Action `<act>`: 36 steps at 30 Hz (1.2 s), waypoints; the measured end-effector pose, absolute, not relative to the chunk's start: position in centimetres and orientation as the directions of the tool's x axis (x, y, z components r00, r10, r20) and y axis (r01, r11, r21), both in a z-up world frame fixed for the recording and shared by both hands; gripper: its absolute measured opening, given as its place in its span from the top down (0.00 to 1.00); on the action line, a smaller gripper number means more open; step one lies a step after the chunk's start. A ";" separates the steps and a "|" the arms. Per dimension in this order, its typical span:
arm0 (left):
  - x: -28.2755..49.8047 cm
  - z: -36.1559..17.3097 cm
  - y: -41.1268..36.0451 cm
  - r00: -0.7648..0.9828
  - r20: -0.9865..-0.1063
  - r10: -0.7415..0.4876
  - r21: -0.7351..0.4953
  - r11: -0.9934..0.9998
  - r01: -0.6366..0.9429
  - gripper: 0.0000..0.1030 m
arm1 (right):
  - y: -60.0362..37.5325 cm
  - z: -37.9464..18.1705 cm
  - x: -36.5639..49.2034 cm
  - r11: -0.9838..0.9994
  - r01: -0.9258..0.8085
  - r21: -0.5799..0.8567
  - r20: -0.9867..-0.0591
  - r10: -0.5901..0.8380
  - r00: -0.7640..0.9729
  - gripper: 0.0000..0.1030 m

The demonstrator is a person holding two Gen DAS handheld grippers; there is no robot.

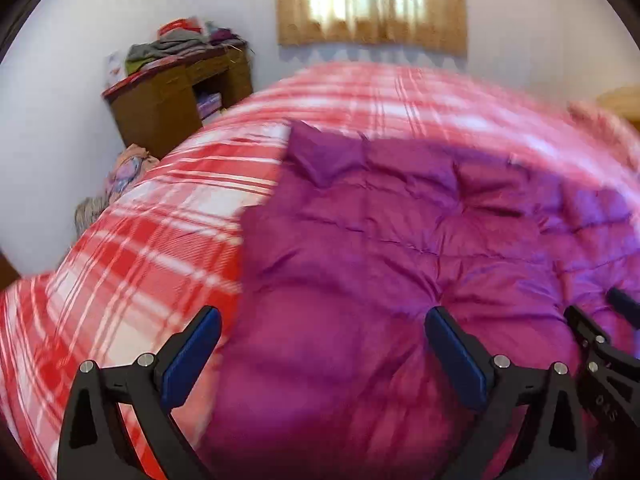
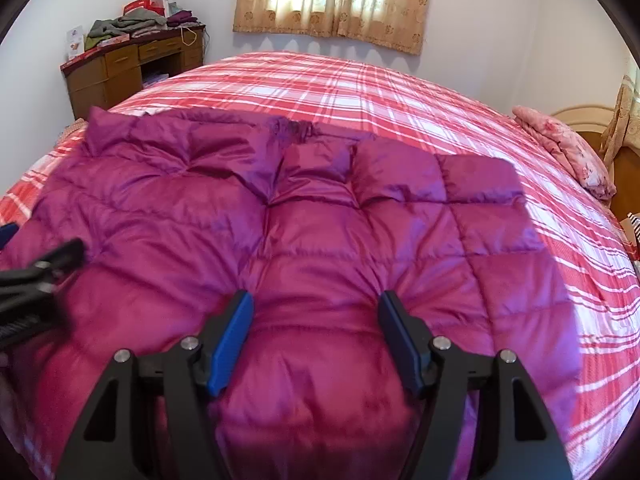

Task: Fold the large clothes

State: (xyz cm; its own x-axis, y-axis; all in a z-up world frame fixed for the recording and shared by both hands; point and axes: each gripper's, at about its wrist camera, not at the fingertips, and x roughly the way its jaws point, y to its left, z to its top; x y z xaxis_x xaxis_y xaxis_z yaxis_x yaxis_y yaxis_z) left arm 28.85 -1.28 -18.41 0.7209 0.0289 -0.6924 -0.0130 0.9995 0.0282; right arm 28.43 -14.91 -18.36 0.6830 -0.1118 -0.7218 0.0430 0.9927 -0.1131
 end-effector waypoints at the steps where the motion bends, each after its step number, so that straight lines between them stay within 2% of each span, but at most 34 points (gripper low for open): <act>1: 27.6 -18.0 -0.3 0.738 -0.674 0.026 0.012 1.000 -0.025 0.01 | -14.9 -17.5 27.2 0.993 0.048 -0.108 -0.702 -0.111 0.703 0.32; 3: 26.0 -18.4 1.4 0.723 -0.690 0.033 -0.006 0.999 -0.052 0.01 | -14.6 -16.8 24.8 0.993 0.042 -0.107 -0.673 -0.103 0.732 0.25; 7: 26.0 -21.2 3.0 0.650 -0.757 -0.068 -0.145 0.987 -0.066 0.01 | -14.0 -18.8 23.5 0.993 0.053 -0.102 -0.680 -0.109 0.725 0.24; 13: 26.2 -21.4 2.4 0.675 -0.725 -0.136 -0.204 0.979 -0.022 0.01 | -13.6 -19.2 24.0 0.990 0.060 -0.128 -0.677 -0.131 0.724 0.22; 15: 26.2 -21.3 2.5 0.678 -0.713 -0.178 -0.242 0.970 0.001 0.09 | -13.6 -19.3 23.9 0.990 0.063 -0.129 -0.679 -0.135 0.721 0.22; 18: 25.8 -21.1 3.2 0.681 -0.690 -0.245 -0.304 0.952 0.035 0.30 | -13.4 -19.4 23.7 0.988 0.067 -0.142 -0.676 -0.146 0.722 0.21; 20: 26.0 -21.0 3.3 0.673 -0.673 -0.306 -0.364 0.930 0.059 0.53 | -13.3 -19.5 23.6 0.987 0.068 -0.149 -0.675 -0.151 0.722 0.21; 21: 26.0 -21.1 3.6 0.672 -0.662 -0.332 -0.394 0.917 0.065 0.58 | -13.3 -19.5 23.6 0.986 0.068 -0.153 -0.675 -0.155 0.722 0.21; 22: 26.2 -21.3 3.9 0.669 -0.650 -0.361 -0.421 0.904 0.079 0.72 | -13.2 -19.5 23.6 0.985 0.069 -0.156 -0.674 -0.157 0.721 0.21; 23: 26.0 -21.2 3.9 0.668 -0.639 -0.381 -0.437 0.895 0.092 0.78 | -13.2 -19.5 23.6 0.985 0.069 -0.159 -0.674 -0.159 0.721 0.21; 26: 25.2 -20.4 3.6 0.687 -0.633 -0.357 -0.406 0.909 0.099 0.85 | -12.8 -19.6 23.6 0.983 0.070 -0.171 -0.674 -0.168 0.719 0.21; 36: 22.6 -18.8 4.8 0.712 -0.593 -0.376 -0.402 0.904 0.142 0.87 | -11.5 -19.6 23.0 0.973 0.068 -0.221 -0.669 -0.201 0.715 0.21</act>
